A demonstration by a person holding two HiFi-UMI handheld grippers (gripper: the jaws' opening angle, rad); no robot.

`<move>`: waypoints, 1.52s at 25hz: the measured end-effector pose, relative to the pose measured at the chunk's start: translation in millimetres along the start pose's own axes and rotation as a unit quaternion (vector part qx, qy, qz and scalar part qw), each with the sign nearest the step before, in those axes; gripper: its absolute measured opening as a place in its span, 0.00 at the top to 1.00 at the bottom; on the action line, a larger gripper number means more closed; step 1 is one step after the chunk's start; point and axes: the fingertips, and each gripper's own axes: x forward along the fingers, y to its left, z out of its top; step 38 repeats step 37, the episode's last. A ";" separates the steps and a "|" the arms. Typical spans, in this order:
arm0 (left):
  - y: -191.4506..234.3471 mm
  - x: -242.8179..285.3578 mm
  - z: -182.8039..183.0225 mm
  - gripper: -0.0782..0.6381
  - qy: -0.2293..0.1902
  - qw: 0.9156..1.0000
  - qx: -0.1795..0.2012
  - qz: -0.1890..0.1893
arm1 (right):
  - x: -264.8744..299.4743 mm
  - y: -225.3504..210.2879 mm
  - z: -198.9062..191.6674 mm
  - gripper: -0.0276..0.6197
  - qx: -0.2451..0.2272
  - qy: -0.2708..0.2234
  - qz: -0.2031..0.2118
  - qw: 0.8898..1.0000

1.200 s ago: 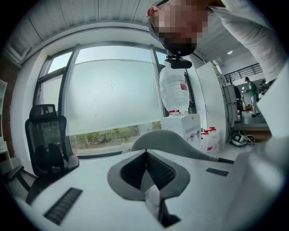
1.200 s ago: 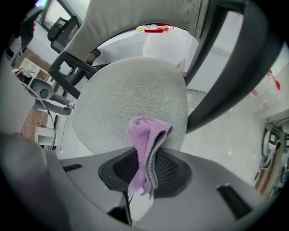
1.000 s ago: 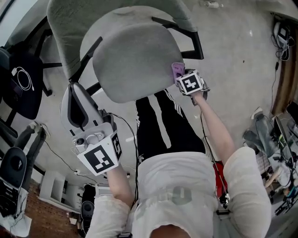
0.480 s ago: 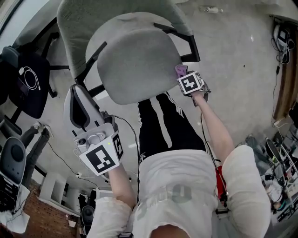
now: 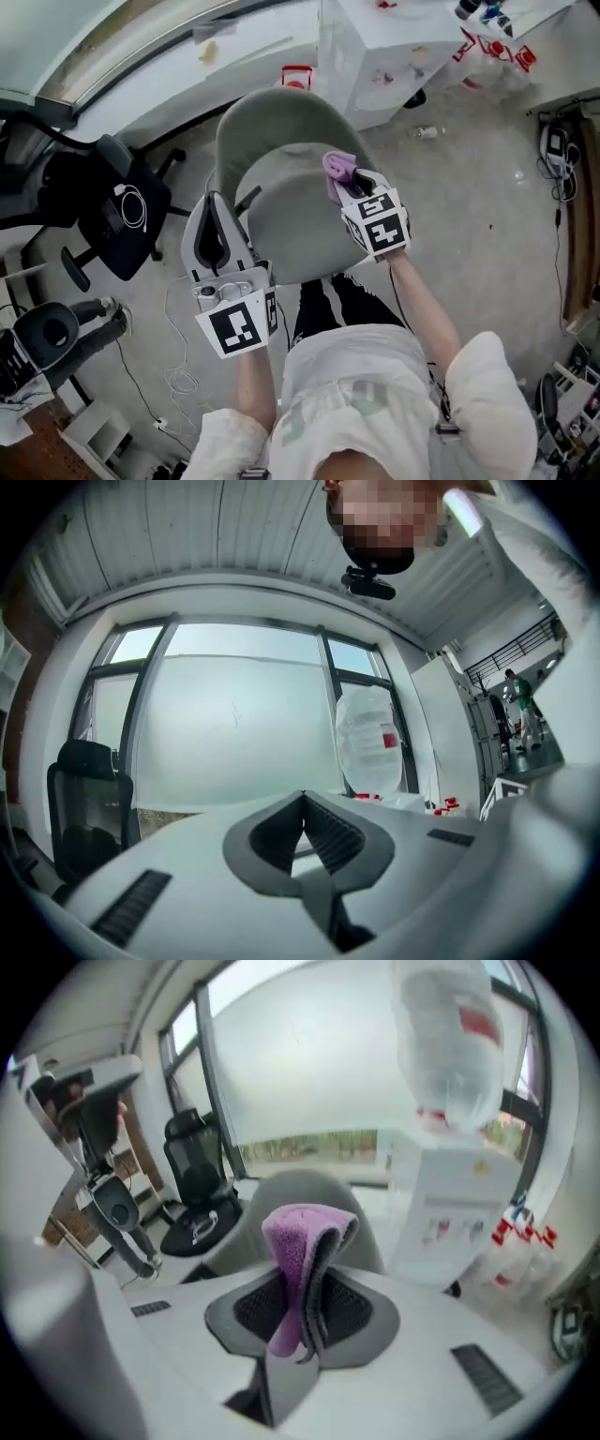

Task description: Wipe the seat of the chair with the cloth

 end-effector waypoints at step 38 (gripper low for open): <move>-7.6 -29.7 168.5 0.87 -0.145 0.989 -0.006 -0.041 | -280.9 76.2 232.5 0.82 -0.077 -0.406 -0.077 0.907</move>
